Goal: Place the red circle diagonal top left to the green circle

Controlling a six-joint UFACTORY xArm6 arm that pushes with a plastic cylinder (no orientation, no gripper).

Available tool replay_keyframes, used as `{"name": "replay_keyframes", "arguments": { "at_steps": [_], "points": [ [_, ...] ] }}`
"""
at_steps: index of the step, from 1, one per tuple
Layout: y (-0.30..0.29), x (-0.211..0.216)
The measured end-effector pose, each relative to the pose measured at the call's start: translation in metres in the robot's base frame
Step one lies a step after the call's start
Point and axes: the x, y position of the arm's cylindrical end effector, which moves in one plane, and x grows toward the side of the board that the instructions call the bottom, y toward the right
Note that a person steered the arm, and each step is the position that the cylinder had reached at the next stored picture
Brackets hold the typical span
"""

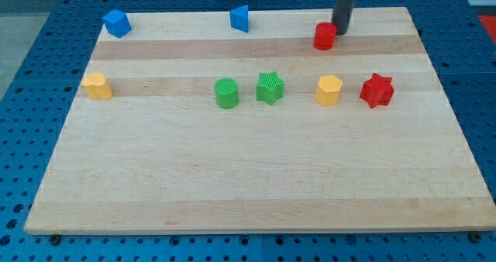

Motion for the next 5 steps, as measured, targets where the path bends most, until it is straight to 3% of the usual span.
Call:
{"name": "replay_keyframes", "arguments": {
  "at_steps": [3, 5],
  "points": [
    [-0.049, 0.05],
    [-0.118, 0.069]
  ]
}}
